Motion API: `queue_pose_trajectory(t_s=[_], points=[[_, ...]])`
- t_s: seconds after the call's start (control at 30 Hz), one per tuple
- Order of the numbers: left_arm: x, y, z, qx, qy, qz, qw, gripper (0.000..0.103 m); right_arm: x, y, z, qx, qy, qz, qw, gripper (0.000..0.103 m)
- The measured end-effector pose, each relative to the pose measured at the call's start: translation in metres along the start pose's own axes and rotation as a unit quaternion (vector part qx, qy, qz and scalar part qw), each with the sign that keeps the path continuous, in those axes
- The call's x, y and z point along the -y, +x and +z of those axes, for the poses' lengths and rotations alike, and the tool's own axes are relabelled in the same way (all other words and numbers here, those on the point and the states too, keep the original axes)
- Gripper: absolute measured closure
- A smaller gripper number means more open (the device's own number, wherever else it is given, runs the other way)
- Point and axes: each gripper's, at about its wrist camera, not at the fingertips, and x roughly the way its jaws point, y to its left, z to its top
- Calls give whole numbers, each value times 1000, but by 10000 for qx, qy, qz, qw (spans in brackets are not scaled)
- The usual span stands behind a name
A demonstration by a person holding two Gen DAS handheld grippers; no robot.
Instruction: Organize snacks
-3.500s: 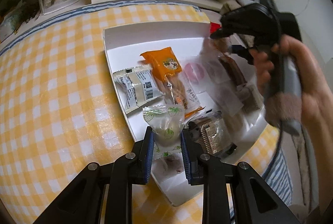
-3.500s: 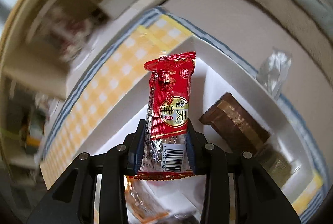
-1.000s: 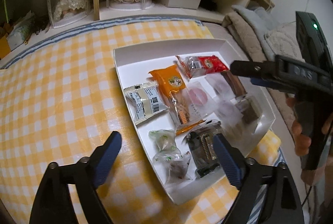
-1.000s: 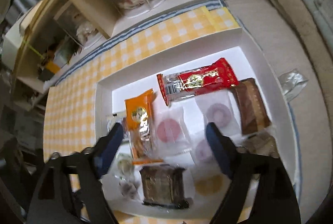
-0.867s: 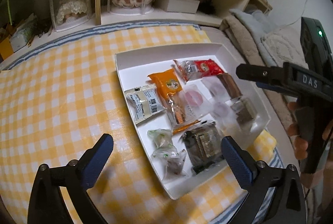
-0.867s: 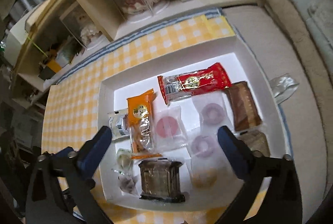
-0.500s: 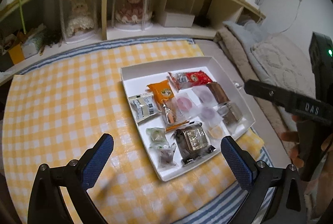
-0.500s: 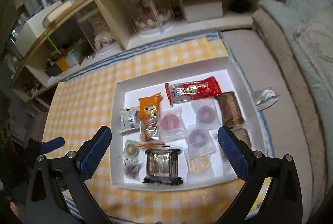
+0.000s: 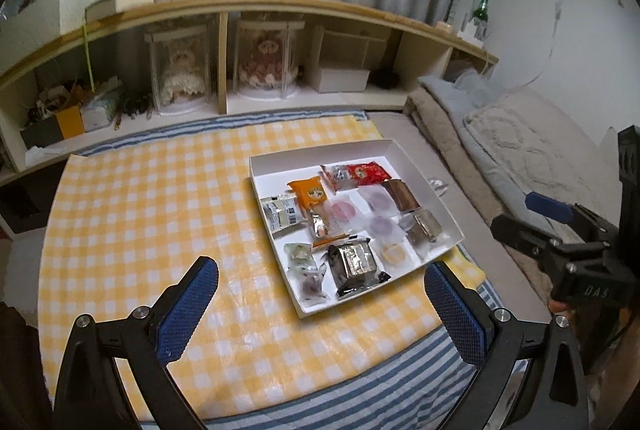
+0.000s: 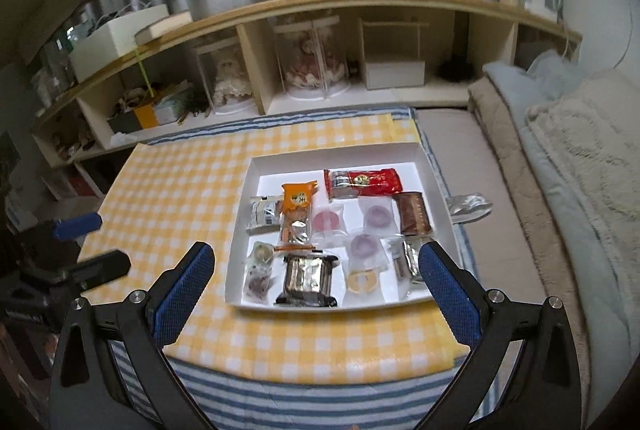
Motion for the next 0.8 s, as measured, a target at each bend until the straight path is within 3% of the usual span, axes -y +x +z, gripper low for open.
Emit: queue_pose_trajectory(t_s=[0.4,0.8], points=[[9,-54,-60,307,71,204,9993,0,-9,-45,-47,289,-265,-177,9991,0],[14,-68,-106,504,165,575,9969,0,-17,-69,-82,589,-443,-439,9963,0]])
